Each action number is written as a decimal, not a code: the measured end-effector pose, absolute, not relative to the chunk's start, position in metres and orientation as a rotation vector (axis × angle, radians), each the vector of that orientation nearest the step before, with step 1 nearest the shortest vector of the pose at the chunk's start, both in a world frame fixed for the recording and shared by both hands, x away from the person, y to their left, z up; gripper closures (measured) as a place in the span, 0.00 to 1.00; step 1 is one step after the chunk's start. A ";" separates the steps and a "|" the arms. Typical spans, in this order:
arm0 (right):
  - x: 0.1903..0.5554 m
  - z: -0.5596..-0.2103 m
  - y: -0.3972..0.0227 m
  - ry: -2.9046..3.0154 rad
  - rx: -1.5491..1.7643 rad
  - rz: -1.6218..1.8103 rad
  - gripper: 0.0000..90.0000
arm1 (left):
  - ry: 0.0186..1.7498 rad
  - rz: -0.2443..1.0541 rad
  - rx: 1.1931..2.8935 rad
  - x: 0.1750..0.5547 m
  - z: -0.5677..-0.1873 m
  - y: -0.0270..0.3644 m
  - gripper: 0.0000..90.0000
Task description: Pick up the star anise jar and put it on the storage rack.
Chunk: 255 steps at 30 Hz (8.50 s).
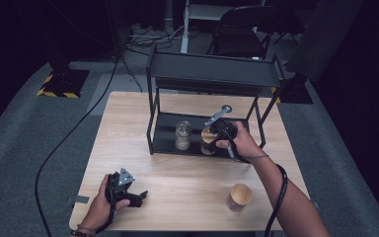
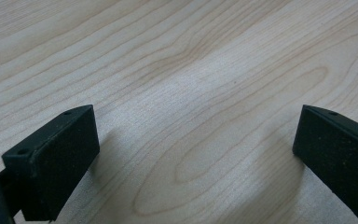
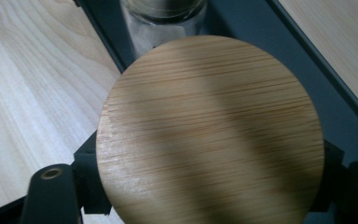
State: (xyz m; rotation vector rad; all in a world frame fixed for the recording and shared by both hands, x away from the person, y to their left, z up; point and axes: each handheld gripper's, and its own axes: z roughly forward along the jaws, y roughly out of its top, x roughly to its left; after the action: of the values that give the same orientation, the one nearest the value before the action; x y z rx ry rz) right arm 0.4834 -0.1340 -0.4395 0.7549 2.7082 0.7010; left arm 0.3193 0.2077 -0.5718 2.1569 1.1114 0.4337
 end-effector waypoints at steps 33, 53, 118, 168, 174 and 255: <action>0.509 -0.451 -0.135 2.678 0.871 0.680 0.28 | 1.108 0.435 2.160 0.319 -0.572 0.208 0.00; 0.522 -0.468 -0.135 2.683 0.927 0.661 0.28 | 1.108 0.435 2.159 0.319 -0.572 0.208 0.00; 0.527 -0.489 -0.141 2.687 1.000 0.669 0.06 | 1.108 0.436 2.159 0.319 -0.572 0.208 0.00; 0.470 -0.443 -0.157 2.506 0.767 0.721 0.05 | 1.108 0.436 2.159 0.319 -0.572 0.208 0.00; 0.455 -0.434 -0.164 2.481 0.732 0.751 0.05 | 1.108 0.435 2.159 0.319 -0.572 0.208 0.00; 0.350 -0.494 -0.297 2.276 0.965 0.722 0.05 | 1.108 0.436 2.159 0.319 -0.572 0.208 0.00</action>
State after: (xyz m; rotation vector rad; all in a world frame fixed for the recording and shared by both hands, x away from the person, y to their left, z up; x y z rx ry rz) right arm 0.3504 -0.2971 -0.4938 0.9646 2.2764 0.7216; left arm 0.3193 0.2078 -0.5722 2.1586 1.1081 0.4357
